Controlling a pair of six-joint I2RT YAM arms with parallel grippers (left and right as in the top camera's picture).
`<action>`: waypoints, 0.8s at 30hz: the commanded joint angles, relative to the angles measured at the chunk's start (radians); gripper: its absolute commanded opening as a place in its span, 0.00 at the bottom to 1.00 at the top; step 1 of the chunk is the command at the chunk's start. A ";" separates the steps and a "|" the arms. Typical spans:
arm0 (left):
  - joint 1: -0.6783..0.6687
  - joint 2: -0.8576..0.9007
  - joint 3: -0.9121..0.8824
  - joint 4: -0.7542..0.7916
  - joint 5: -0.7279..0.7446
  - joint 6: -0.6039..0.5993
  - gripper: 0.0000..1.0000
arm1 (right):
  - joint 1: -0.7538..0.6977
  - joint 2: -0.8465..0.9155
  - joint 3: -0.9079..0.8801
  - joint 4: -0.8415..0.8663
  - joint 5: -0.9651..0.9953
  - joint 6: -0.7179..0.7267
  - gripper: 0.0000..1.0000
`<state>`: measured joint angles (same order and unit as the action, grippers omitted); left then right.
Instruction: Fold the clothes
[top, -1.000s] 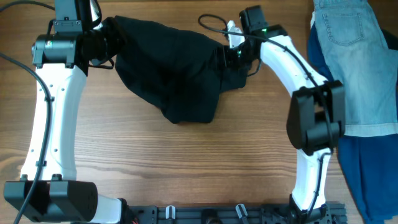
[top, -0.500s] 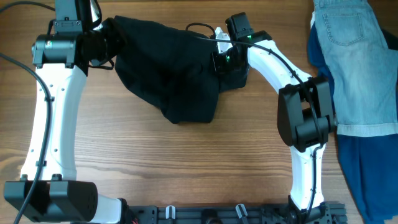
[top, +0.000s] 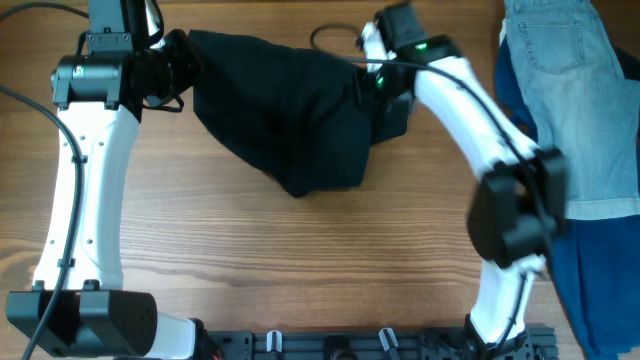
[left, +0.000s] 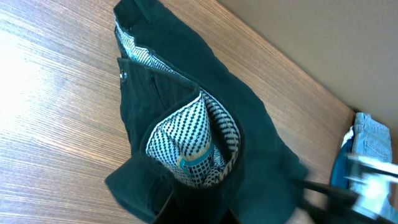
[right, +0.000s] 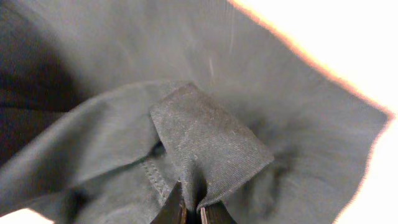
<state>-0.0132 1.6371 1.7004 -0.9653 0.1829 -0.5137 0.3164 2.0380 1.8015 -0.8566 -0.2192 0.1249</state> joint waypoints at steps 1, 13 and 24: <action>-0.005 0.001 0.001 0.003 -0.002 0.011 0.04 | -0.024 -0.216 0.047 -0.019 0.055 -0.017 0.05; -0.005 0.002 0.001 0.003 -0.022 0.011 0.04 | -0.053 -0.537 0.052 -0.128 0.233 -0.046 0.04; -0.003 -0.001 0.002 0.111 -0.042 0.013 0.04 | -0.053 -0.669 0.052 -0.044 0.358 -0.047 0.04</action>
<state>-0.0139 1.6371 1.7004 -0.9035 0.1642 -0.5137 0.2691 1.3918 1.8431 -0.9062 0.0803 0.0879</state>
